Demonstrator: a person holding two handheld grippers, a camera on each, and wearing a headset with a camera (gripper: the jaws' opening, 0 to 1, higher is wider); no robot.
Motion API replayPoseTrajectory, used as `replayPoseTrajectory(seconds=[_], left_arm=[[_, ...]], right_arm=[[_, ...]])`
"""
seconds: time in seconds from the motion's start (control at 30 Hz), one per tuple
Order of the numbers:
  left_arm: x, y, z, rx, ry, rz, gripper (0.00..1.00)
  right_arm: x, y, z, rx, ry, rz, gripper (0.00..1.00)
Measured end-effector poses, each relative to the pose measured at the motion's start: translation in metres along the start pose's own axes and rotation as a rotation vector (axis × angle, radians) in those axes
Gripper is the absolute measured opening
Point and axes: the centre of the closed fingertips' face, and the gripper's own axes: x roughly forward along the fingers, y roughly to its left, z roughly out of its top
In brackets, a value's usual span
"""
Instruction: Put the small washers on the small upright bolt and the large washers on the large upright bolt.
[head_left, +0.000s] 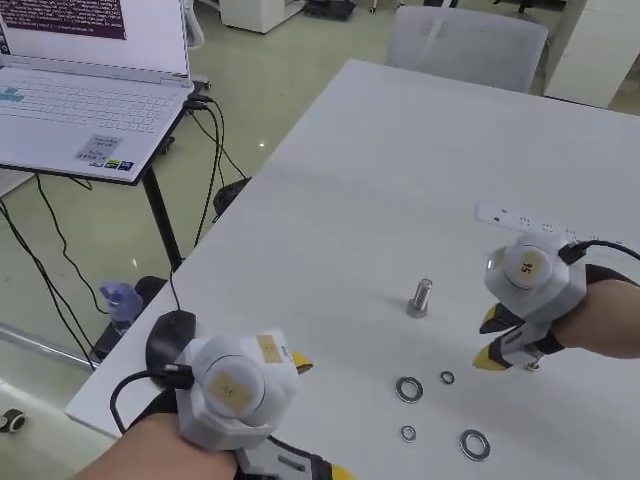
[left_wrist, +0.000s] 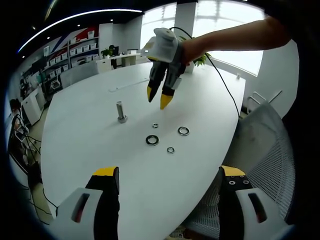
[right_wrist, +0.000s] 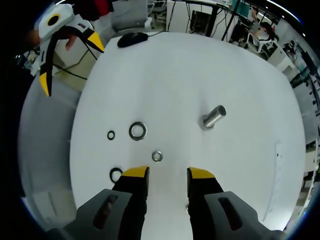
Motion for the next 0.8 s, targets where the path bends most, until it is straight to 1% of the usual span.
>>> replayPoseTrajectory(seconds=[0.17,0.33,0.37,0.4,0.5,0.6,0.7,0.8], left_arm=[[0.0,0.0,-0.003,0.005,0.007,-0.007,0.81],[-0.001,0.0,-0.002,0.007,0.005,-0.011,0.81],[-0.001,0.001,-0.001,0.008,0.001,-0.008,0.81],[-0.002,0.001,-0.001,0.008,-0.002,-0.005,0.81],[-0.002,0.002,0.001,0.015,-0.011,0.001,0.81],[-0.002,0.002,0.003,0.02,-0.014,-0.001,0.81],[-0.001,0.002,0.004,0.024,-0.015,-0.005,0.81],[-0.001,0.001,0.003,0.028,-0.008,-0.01,0.8]], right_arm=[[0.012,0.003,0.007,-0.006,0.003,0.011,0.31],[0.021,0.004,0.005,0.003,0.005,0.02,0.31],[0.024,0.006,0.006,0.032,-0.013,0.029,0.32],[0.026,0.007,0.005,0.052,-0.018,0.037,0.32],[0.03,0.007,0.002,0.037,-0.013,0.021,0.31],[0.036,0.008,0.0,0.047,-0.013,0.022,0.32],[0.041,0.009,-0.002,0.033,0.0,0.014,0.33],[0.047,0.01,-0.002,0.017,0.002,0.005,0.33]])
